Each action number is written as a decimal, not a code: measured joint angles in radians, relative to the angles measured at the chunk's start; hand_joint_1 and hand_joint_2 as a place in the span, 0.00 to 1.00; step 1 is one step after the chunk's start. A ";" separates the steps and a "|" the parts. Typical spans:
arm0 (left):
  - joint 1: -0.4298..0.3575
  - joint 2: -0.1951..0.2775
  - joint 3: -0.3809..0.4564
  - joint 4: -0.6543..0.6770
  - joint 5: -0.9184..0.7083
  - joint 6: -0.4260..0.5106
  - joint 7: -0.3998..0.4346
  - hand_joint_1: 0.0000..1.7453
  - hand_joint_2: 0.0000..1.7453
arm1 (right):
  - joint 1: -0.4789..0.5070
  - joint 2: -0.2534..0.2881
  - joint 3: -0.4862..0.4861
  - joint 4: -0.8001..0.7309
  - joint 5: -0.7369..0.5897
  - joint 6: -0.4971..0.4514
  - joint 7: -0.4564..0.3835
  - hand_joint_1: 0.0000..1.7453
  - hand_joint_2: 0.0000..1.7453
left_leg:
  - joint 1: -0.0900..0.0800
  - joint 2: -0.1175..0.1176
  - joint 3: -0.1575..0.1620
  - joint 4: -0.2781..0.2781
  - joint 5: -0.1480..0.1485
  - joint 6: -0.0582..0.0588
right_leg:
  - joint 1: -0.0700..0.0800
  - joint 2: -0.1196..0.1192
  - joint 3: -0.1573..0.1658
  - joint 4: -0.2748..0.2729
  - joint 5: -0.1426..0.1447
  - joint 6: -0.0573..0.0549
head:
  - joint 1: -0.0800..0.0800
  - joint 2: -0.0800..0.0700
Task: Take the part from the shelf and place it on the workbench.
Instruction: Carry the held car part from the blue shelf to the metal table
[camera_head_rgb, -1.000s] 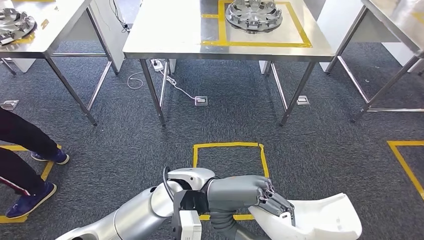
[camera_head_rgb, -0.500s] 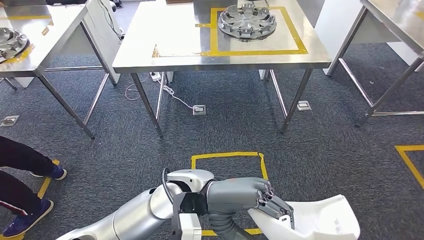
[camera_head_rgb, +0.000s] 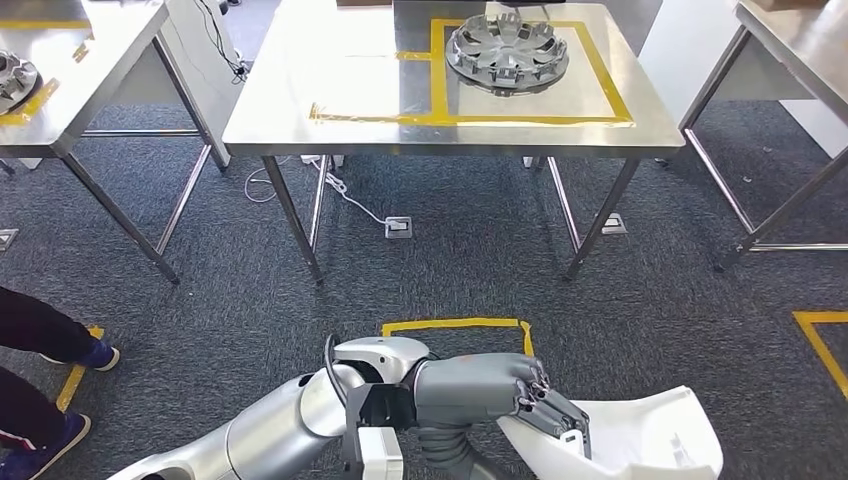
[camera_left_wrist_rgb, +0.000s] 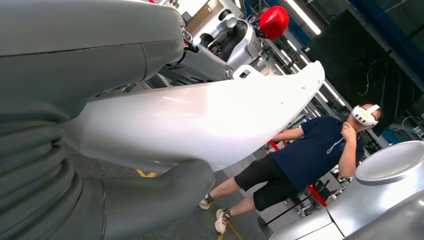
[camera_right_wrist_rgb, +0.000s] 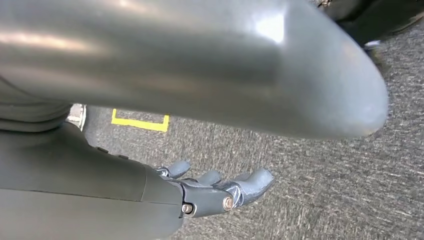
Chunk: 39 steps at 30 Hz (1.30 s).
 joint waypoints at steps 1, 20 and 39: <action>0.000 0.000 0.000 0.000 -0.001 0.000 0.000 1.00 1.00 | 0.002 0.000 0.000 0.000 0.000 0.000 0.000 0.00 0.00 | 0.001 -0.001 0.011 0.000 -0.010 -0.002 | -0.002 0.000 -0.016 -0.011 0.004 0.003 | 0.000 0.000; 0.004 0.011 0.000 -0.011 -0.005 0.010 0.009 1.00 1.00 | 0.002 -0.001 0.000 0.000 0.012 0.001 0.001 0.00 0.00 | 0.004 0.003 -0.115 0.085 0.004 -0.046 | -0.001 0.001 0.174 -0.267 0.086 -0.039 | -0.006 0.000; 0.009 0.005 -0.001 -0.030 -0.004 0.012 0.013 1.00 1.00 | 0.005 -0.009 0.000 0.000 0.011 0.001 0.009 0.00 0.00 | -0.005 -0.013 0.066 0.035 -0.081 -0.026 | 0.016 -0.001 0.013 -0.260 0.212 -0.034 | -0.001 0.000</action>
